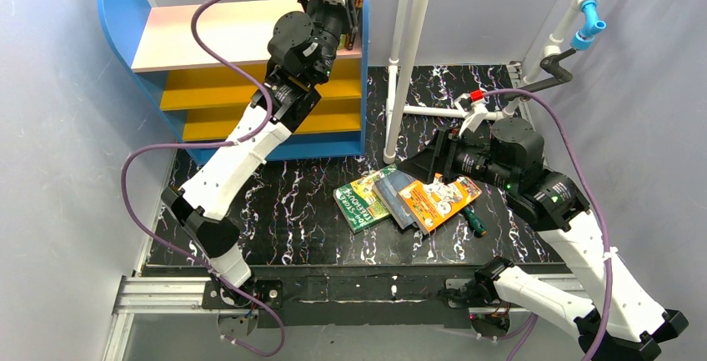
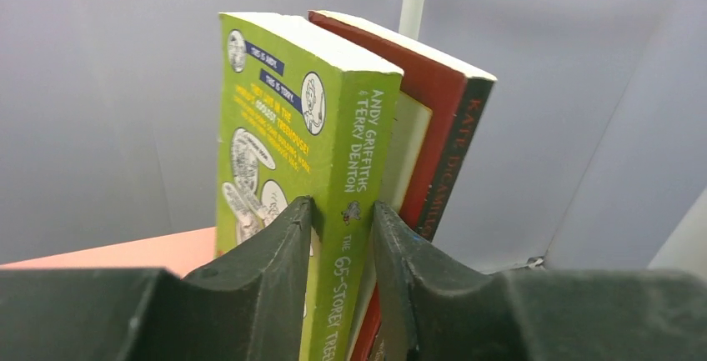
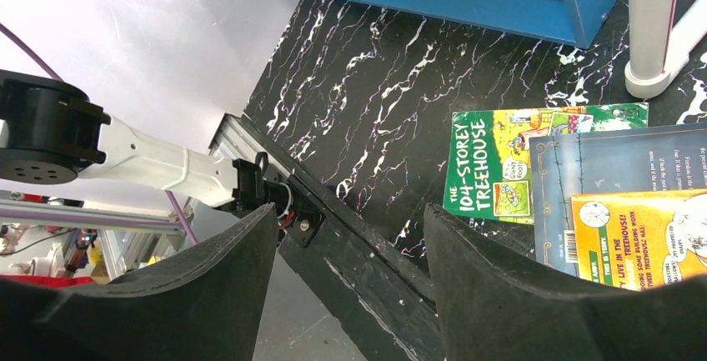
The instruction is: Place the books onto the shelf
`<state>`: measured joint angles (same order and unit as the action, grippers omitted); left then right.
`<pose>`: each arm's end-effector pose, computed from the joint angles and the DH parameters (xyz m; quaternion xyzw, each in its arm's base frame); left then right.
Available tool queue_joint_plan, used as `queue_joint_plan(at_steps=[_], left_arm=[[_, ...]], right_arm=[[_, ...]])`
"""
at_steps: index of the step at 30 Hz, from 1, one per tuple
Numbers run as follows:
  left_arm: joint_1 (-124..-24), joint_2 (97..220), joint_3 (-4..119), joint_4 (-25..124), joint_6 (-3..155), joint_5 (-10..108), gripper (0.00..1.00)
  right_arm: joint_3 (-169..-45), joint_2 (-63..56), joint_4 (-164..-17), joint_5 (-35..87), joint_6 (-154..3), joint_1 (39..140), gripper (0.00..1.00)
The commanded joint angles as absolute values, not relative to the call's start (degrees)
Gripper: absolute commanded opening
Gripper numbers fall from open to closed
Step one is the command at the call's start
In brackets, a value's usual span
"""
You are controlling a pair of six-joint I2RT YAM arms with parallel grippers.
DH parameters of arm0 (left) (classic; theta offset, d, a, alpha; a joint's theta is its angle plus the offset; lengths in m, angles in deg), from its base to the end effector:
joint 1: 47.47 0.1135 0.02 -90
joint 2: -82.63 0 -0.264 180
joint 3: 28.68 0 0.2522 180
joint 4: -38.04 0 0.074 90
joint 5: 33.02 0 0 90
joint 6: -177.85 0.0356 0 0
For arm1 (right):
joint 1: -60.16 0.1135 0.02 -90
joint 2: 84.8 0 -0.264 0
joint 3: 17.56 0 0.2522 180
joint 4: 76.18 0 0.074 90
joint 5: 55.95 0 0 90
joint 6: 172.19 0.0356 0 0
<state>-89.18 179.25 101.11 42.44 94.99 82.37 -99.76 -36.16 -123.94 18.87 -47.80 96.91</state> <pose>0.2749 -0.2245 0.5648 0.0332 0.5306 -0.1426 0.8349 0.1232 0.1037 0.4245 -0.0972 0.7803 0.4390 0.4347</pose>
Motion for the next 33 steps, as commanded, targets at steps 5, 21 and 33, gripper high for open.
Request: queue_joint_plan(at_steps=[5, 21, 33], left_arm=[[-89.7, 178.5, 102.6, 41.9, 94.4, 81.7, 0.08], [-87.7, 176.2, 98.9, 45.0, 89.5, 73.1, 0.00], [-84.8, 175.4, 101.3, 49.2, 88.3, 68.5, 0.00]], right_arm=[[-99.7, -36.6, -121.0, 18.2, -47.6, 96.8, 0.72], [-99.7, -37.4, -121.6, 18.4, -47.4, 96.8, 0.72], [-99.4, -37.0, -120.8, 17.5, -47.4, 96.8, 0.72]])
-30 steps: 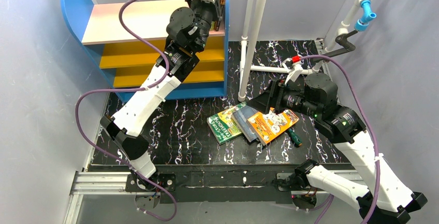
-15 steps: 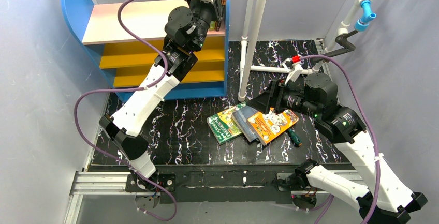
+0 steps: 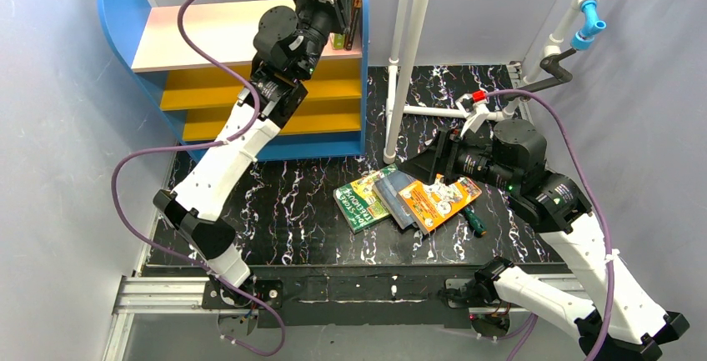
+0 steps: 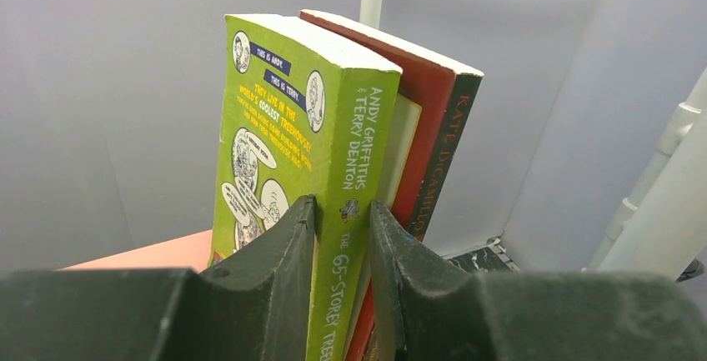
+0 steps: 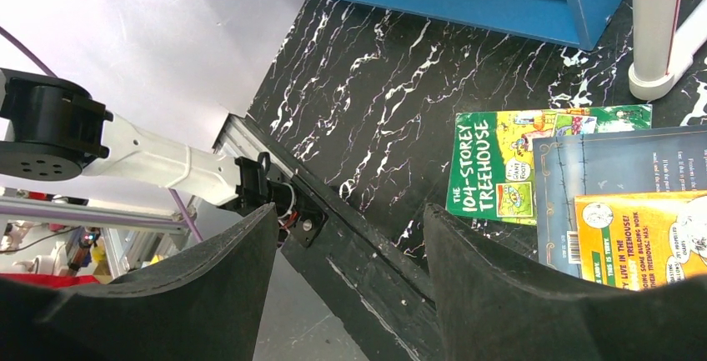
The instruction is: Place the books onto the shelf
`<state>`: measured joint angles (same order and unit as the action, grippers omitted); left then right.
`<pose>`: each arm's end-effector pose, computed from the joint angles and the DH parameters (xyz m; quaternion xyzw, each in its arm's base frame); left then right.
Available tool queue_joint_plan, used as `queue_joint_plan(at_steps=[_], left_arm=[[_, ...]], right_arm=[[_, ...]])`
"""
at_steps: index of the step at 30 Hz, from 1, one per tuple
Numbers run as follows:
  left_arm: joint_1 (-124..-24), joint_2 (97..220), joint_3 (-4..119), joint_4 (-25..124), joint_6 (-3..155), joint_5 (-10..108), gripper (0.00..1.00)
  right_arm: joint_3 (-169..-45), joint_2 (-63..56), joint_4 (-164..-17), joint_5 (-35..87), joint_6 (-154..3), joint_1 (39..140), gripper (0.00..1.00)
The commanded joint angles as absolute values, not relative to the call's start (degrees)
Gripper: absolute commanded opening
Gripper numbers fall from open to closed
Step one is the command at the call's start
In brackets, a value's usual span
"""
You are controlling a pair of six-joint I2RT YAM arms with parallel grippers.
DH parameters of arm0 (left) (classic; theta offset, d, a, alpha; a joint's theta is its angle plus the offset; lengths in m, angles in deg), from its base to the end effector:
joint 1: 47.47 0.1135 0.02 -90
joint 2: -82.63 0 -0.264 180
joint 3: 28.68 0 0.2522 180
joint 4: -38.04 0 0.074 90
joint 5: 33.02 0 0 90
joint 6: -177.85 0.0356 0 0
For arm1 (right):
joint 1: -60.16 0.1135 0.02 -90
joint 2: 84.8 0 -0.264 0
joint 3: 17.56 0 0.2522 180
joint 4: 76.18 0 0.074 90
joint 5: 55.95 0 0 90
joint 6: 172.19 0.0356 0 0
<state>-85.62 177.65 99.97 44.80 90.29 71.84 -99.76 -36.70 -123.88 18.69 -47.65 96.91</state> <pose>0.2807 -0.2089 0.5652 0.0767 0.5251 -0.1946 0.8250 0.1208 0.1020 0.4259 -0.0976 0.7771 0.4425 0.4368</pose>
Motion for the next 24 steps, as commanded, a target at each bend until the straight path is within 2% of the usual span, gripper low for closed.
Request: queue_joint_plan(at_steps=[1, 24], left_arm=[[-84.6, 175.3, 101.3, 49.4, 88.3, 68.4, 0.00], [-82.6, 174.8, 103.6, 51.5, 85.3, 66.2, 0.00]], right_arm=[[-99.4, -36.9, -120.7, 17.3, -47.3, 96.8, 0.72], [-99.2, -36.9, -119.8, 16.4, -46.7, 96.8, 0.71]])
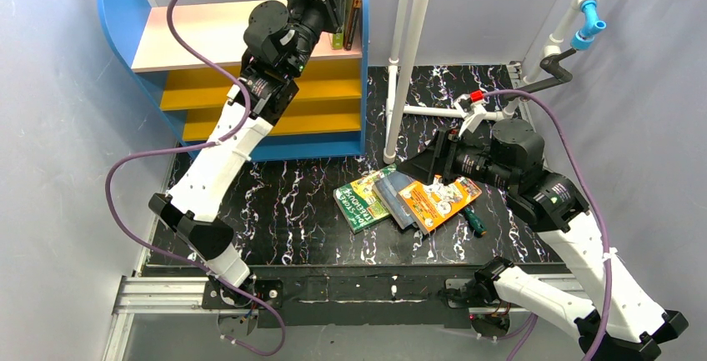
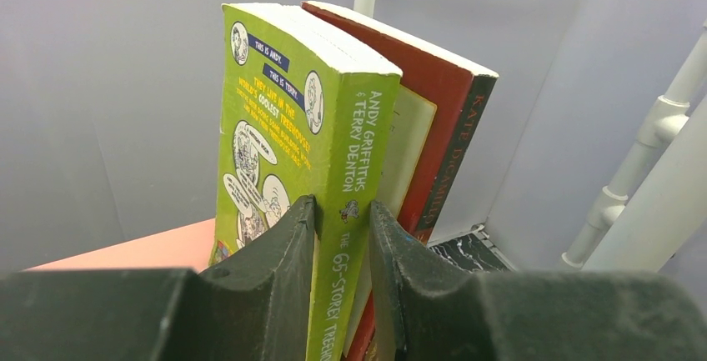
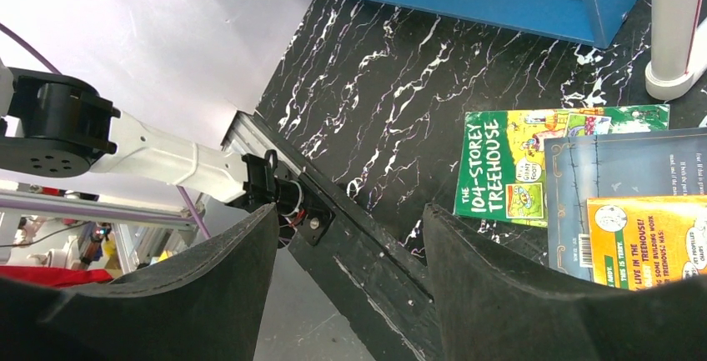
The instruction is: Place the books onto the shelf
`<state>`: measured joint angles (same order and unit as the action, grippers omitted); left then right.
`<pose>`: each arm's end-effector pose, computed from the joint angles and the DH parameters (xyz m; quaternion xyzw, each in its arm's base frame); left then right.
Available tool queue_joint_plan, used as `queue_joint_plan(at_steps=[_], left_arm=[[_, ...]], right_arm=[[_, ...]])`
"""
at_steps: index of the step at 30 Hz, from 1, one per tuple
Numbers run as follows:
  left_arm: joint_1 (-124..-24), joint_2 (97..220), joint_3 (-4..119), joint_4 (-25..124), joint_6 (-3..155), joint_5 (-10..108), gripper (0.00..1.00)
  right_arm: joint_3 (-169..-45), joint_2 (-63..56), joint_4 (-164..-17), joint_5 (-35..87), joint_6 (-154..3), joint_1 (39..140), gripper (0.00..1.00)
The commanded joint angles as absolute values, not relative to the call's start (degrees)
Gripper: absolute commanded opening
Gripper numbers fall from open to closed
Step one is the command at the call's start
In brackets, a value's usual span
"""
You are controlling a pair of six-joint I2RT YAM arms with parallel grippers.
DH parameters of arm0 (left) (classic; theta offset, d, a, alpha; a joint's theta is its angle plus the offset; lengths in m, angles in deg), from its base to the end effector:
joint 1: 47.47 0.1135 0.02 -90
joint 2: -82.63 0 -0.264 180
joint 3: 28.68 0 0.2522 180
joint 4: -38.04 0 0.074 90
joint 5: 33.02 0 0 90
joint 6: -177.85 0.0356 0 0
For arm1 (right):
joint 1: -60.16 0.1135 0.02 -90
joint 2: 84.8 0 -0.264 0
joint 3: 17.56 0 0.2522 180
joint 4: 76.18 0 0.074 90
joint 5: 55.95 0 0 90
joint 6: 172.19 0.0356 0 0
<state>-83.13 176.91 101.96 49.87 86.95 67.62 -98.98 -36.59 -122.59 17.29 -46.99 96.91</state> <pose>0.2817 -0.1940 0.5715 0.0864 0.5371 -0.2151 0.8110 0.1223 0.1041 0.4238 -0.1010 0.7740 0.4534 0.4302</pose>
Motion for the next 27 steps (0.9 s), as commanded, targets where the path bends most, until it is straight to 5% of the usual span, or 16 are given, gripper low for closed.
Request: queue_joint_plan(at_steps=[1, 12, 19, 27], left_arm=[[-82.5, 174.8, 103.8, 52.7, 85.0, 65.9, 0.00], [-82.5, 175.1, 103.5, 55.1, 81.6, 61.7, 0.00], [-82.5, 173.7, 102.6, 55.4, 82.3, 61.5, 0.41], [-82.4, 171.5, 101.1, 55.6, 82.9, 62.1, 0.64]], right_arm=[[-99.1, -37.0, -119.9, 16.5, -46.7, 96.8, 0.71], [-98.5, -37.5, -119.7, 16.4, -46.3, 96.8, 0.71], [-97.9, -37.3, -120.0, 16.6, -45.9, 96.8, 0.71], [-98.6, -34.5, -124.4, 20.0, -44.7, 96.8, 0.71]])
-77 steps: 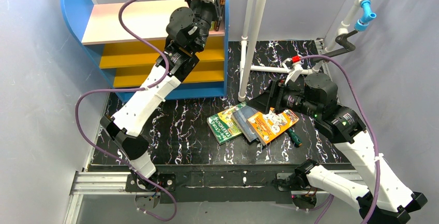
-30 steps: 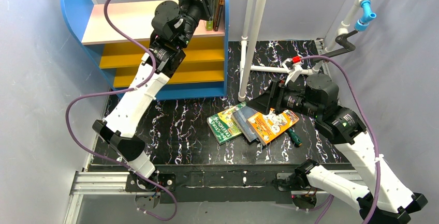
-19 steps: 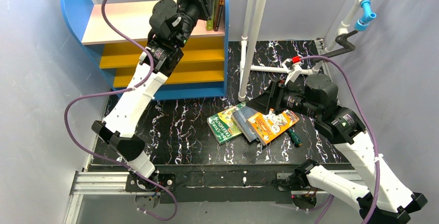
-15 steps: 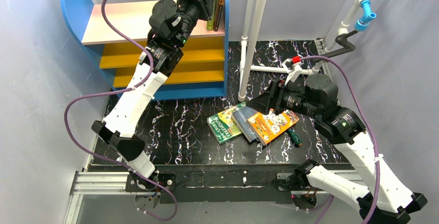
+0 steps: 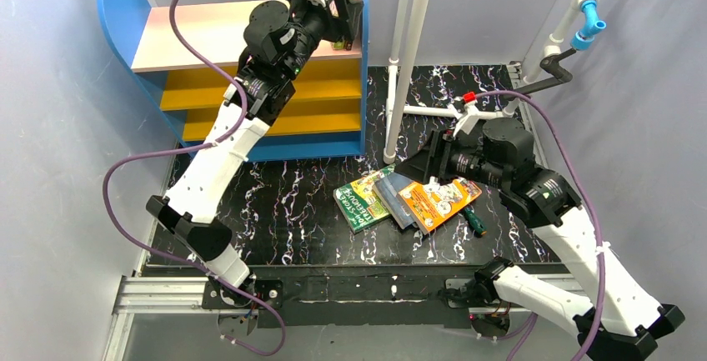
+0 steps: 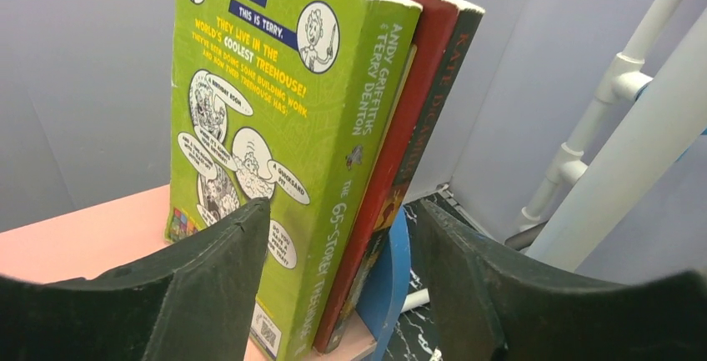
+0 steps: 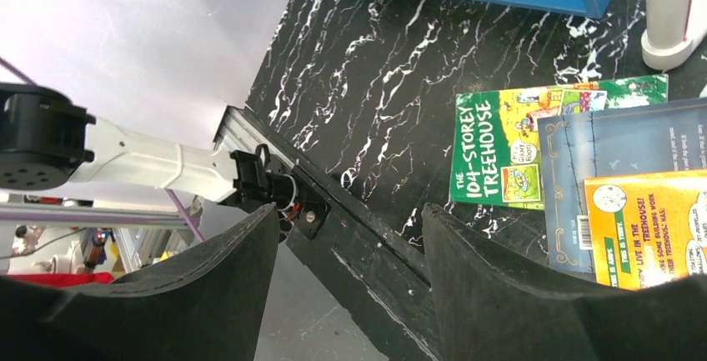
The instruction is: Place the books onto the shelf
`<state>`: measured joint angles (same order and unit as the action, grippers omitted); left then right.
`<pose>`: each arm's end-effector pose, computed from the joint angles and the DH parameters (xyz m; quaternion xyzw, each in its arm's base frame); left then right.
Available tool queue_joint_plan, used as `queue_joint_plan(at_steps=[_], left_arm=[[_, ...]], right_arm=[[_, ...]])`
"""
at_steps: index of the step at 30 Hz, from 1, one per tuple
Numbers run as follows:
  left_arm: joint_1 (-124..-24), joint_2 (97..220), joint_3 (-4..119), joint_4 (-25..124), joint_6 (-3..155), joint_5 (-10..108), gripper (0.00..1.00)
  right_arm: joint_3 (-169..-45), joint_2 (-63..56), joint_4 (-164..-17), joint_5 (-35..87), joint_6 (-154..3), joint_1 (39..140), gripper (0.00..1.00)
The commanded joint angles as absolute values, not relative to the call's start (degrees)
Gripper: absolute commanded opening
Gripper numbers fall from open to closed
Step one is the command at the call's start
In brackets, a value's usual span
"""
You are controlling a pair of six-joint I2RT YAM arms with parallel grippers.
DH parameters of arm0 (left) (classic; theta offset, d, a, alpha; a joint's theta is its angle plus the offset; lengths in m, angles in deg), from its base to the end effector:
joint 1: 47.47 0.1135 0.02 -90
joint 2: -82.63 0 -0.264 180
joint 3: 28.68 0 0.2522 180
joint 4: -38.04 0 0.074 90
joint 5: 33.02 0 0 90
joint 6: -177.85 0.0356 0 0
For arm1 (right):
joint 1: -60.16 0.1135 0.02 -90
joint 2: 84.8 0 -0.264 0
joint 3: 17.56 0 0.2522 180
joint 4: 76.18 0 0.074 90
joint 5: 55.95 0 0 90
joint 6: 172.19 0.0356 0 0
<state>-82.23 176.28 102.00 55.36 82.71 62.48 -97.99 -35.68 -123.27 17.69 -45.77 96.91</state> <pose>0.2822 -0.1917 0.5658 0.1090 0.5659 -0.2527 0.7772 0.1276 0.1078 0.4148 -0.0881 0.7891 0.4471 0.4119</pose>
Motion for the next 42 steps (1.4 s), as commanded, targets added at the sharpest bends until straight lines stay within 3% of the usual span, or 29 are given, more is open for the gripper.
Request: queue_joint_plan(at_steps=[1, 12, 19, 20, 22, 32, 42], left_arm=[[-82.4, 171.1, 100.8, 55.5, 82.9, 62.1, 0.66], [-82.5, 164.7, 98.8, 61.5, 84.9, 66.1, 0.98], [-82.5, 154.2, 89.4, 73.3, 85.8, 71.7, 0.98], [-82.5, 152.1, 87.2, 74.8, 85.3, 72.6, 0.98], [-82.5, 148.1, 83.0, 77.5, 83.7, 73.8, 0.98], [-82.5, 139.2, 65.7, 89.1, 69.2, 63.3, 0.98], [-82.7, 131.5, 51.7, 91.4, 62.5, 57.8, 0.98]], right_arm=[[-98.6, -34.4, -125.1, 20.9, -44.4, 96.8, 0.71], [-97.9, -28.4, -147.5, 47.4, -36.7, 96.7, 0.65], [-90.9, -29.0, -153.1, 52.9, -28.0, 96.6, 0.64], [-89.6, -29.3, -152.9, 52.5, -27.0, 96.4, 0.73], [-86.3, -30.3, -151.3, 49.9, -25.4, 95.1, 0.80], [-65.8, -44.7, -127.7, 39.0, -15.2, 90.2, 0.86], [-54.6, -45.8, -113.1, 30.0, -12.4, 81.6, 0.90]])
